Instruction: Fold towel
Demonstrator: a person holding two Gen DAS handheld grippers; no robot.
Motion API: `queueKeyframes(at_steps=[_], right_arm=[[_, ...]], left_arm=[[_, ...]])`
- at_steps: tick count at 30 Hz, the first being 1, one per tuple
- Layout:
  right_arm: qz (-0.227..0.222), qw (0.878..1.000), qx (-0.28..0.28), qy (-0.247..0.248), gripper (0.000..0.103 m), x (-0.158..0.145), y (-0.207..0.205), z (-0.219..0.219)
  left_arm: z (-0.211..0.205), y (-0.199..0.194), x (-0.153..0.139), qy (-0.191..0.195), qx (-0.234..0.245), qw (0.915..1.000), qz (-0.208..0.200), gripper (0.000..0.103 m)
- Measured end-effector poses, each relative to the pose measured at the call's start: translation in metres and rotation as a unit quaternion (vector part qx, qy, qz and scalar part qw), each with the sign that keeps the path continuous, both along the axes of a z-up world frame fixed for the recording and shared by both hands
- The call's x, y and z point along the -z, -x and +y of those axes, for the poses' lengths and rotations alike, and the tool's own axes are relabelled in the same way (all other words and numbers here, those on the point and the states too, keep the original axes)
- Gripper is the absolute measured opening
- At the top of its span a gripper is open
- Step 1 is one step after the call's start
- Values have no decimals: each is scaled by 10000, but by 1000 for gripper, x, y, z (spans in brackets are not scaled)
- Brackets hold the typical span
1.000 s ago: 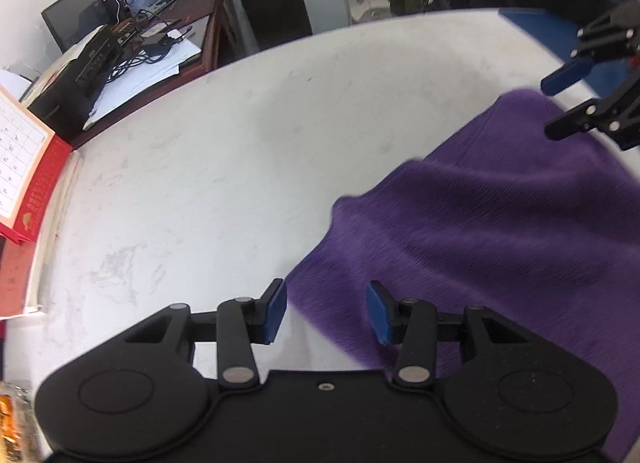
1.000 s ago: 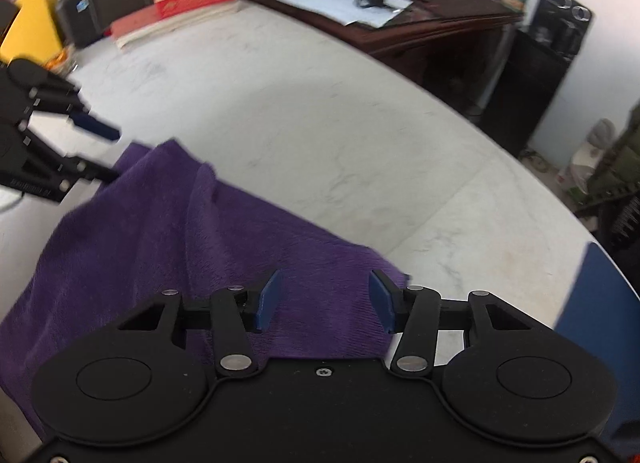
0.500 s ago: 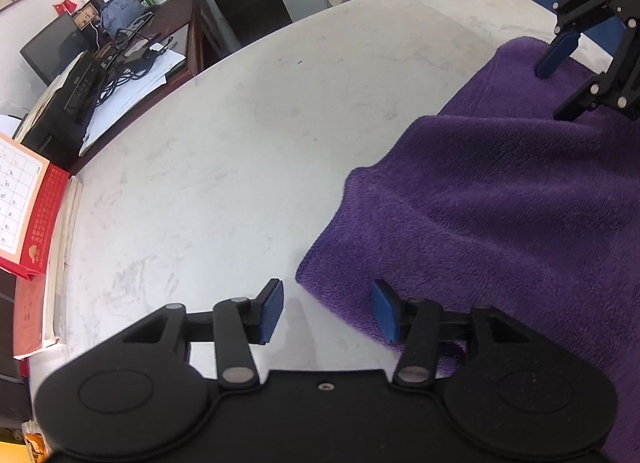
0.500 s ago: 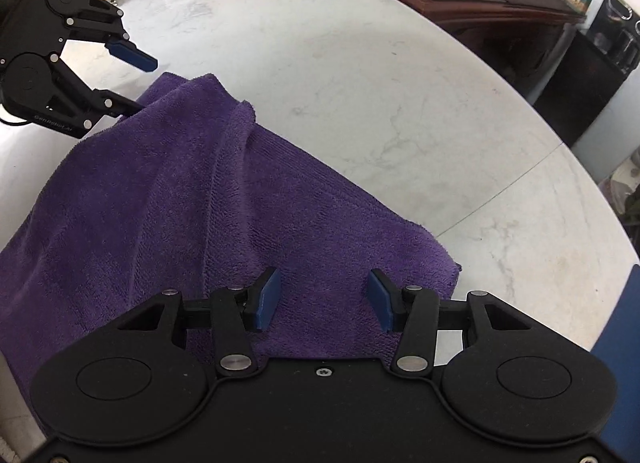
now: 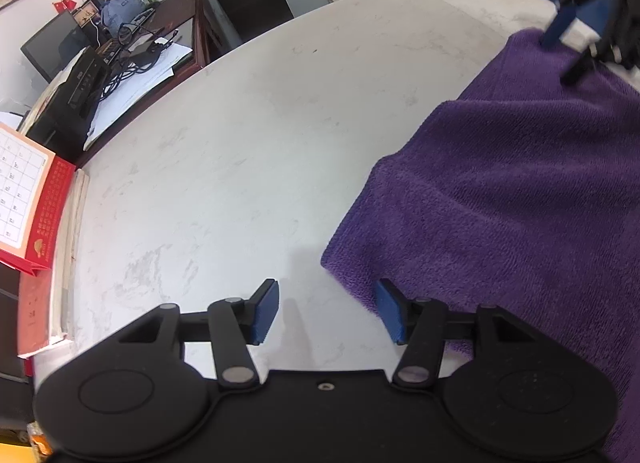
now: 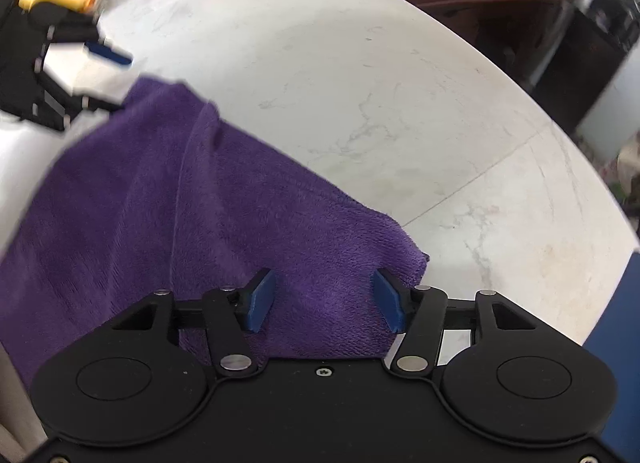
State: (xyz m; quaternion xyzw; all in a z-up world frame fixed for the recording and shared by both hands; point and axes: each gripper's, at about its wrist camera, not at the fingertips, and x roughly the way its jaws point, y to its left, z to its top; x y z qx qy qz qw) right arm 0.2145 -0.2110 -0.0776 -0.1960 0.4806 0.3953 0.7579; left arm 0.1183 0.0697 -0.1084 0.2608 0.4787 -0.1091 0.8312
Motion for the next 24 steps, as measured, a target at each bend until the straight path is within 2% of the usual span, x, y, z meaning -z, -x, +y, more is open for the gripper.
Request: queueKeyframes(at_steps=[4,7,11,15,20,24], right_arm=[[-28,9964,799,-282,51,-5,-8,-9],[-21,9935,1095,-299,47,2,-5,-8],[-156,9947,1005,-130,47,12,2,1],[-345,9956,875,31,47,14,3,2],[-338,9960,828,74,48,17,-2,5],[-335,9963,784,125,47,16,-2,4]], left_arm=[[0,1,0,-13,-23,10000,1,52],[0,2,-1,-39,14,10000,17,52],[2,3,-2,-46,-2,10000,48,52],[12,11,-8,-114,-253,9996,16,51],[27,45,-37,806,-926,9924,115,51],[14,83,-49,1553,-1169,9801,390,51]])
